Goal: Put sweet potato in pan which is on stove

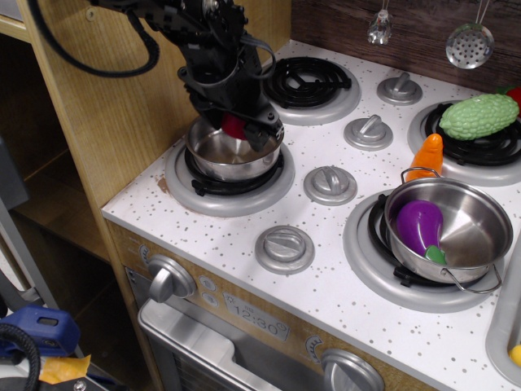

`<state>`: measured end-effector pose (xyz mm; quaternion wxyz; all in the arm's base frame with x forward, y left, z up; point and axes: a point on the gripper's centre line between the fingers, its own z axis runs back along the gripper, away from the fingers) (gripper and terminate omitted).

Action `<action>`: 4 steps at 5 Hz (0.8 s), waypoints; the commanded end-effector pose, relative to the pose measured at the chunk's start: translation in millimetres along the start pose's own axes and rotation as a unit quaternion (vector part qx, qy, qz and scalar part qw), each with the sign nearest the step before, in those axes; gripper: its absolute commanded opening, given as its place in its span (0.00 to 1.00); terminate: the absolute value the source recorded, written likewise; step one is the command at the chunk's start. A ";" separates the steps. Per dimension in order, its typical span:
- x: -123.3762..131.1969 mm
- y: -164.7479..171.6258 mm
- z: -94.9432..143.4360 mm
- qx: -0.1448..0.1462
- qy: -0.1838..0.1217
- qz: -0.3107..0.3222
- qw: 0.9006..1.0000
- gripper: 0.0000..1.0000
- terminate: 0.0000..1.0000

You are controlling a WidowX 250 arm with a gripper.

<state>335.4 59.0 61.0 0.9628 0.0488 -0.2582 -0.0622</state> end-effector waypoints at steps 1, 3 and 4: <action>12.0 7.6 -1.4 -0.004 -0.028 -0.008 1.000 1.00 0.00; 8.7 7.2 -5.1 -0.015 -0.036 -0.009 0.999 1.00 0.00; 8.7 7.2 -5.1 -0.015 -0.036 -0.009 0.999 1.00 1.00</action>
